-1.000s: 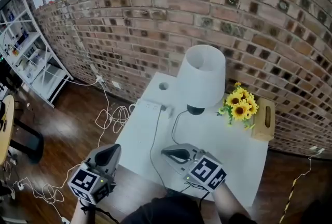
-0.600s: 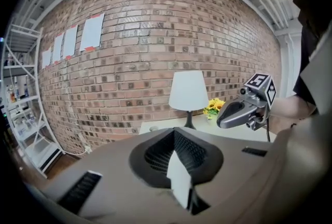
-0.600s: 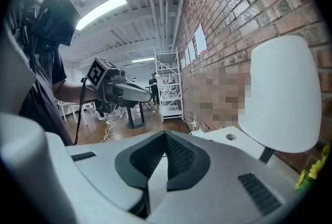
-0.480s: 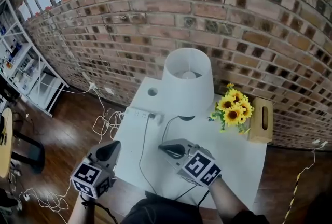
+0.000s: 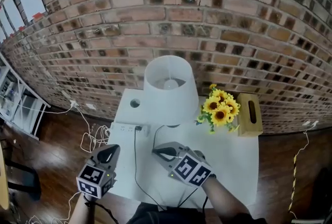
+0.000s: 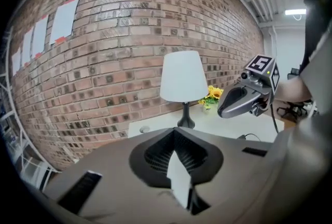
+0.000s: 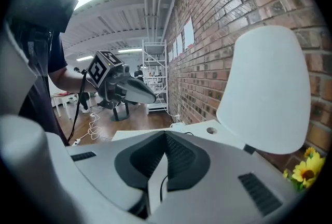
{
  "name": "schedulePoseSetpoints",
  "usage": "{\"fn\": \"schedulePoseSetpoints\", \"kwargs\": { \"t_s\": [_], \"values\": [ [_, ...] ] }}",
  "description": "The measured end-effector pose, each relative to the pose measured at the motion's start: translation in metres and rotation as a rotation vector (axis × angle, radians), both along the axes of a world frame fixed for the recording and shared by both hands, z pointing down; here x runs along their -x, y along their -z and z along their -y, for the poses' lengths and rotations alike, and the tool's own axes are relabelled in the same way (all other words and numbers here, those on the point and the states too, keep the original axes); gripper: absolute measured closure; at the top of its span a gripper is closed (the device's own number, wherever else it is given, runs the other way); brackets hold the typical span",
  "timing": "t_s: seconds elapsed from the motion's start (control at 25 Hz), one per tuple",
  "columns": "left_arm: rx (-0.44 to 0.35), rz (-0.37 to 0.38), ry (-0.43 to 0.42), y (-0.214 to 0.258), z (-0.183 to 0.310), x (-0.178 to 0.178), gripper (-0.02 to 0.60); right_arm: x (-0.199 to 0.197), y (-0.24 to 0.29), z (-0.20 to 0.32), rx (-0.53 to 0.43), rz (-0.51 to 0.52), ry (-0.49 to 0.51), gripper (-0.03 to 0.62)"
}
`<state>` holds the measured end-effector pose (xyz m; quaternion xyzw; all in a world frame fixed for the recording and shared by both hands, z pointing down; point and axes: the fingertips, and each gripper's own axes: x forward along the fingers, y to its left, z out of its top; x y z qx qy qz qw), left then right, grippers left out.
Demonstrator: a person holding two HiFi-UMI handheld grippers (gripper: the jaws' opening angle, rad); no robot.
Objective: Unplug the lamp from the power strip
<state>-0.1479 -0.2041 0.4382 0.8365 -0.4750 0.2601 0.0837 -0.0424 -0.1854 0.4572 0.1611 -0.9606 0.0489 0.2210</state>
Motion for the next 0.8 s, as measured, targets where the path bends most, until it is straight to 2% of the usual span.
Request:
{"fn": "schedulePoseSetpoints", "kwargs": {
  "t_s": [0.08,0.2,0.44,0.48,0.56,0.8],
  "values": [
    [0.014,0.006,-0.039,-0.011,0.012,0.001,0.572,0.005,-0.008,0.007,-0.001,-0.031,-0.02,0.603],
    [0.063,-0.049,-0.09,-0.028,0.029,0.002,0.572,0.011,-0.016,0.02,-0.001,-0.06,-0.05,0.602],
    [0.114,-0.083,-0.132,-0.051,0.059,0.023,0.572,0.026,-0.044,0.051,0.019,-0.11,-0.13,0.569],
    [0.121,-0.084,-0.138,-0.056,0.064,0.025,0.572,0.029,-0.049,0.055,0.032,-0.117,-0.135,0.54],
    [0.144,-0.083,-0.152,-0.066,0.071,0.028,0.572,0.037,-0.06,0.063,0.05,-0.131,-0.143,0.441],
    [0.213,-0.044,-0.222,-0.104,0.085,0.022,0.572,0.054,-0.088,0.079,0.07,-0.191,-0.18,0.427]
  ]
}}
